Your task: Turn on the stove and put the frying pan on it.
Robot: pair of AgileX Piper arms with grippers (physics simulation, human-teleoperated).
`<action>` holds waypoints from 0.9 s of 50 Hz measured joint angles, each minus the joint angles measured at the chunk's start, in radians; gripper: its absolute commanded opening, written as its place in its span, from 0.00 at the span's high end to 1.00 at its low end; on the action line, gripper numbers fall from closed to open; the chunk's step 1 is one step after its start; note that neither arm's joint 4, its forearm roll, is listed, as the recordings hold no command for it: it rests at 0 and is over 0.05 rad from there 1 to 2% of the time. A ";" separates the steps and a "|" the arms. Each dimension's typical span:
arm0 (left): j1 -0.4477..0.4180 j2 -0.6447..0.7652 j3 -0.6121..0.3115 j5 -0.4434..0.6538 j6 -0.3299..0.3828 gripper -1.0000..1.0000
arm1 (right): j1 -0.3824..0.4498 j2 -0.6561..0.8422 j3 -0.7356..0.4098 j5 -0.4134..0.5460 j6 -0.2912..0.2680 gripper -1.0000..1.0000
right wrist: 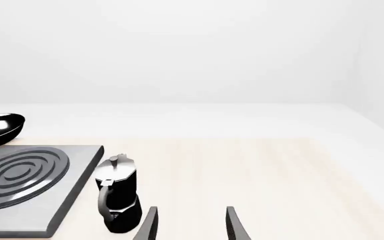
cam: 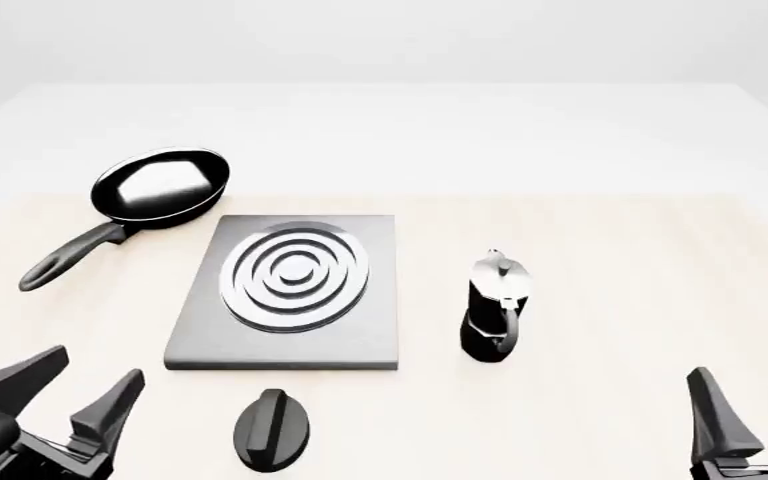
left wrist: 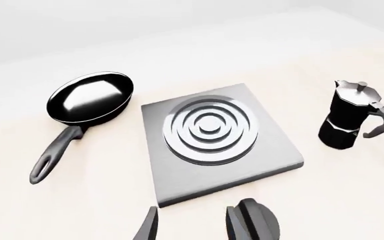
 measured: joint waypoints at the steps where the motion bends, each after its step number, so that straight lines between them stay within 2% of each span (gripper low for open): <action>1: -0.008 0.009 -0.005 0.005 0.000 0.00 | 0.000 0.000 0.000 0.000 0.000 0.00; 10: -0.068 0.079 -0.038 0.045 -0.003 0.00 | 0.000 0.000 0.000 0.000 0.000 0.00; 22: -0.116 0.156 -0.039 0.063 -0.027 0.00 | 0.000 0.000 0.000 0.000 0.000 0.00; 45: -0.177 0.260 -0.012 0.023 -0.090 0.00 | 0.000 0.000 0.000 0.000 0.000 0.00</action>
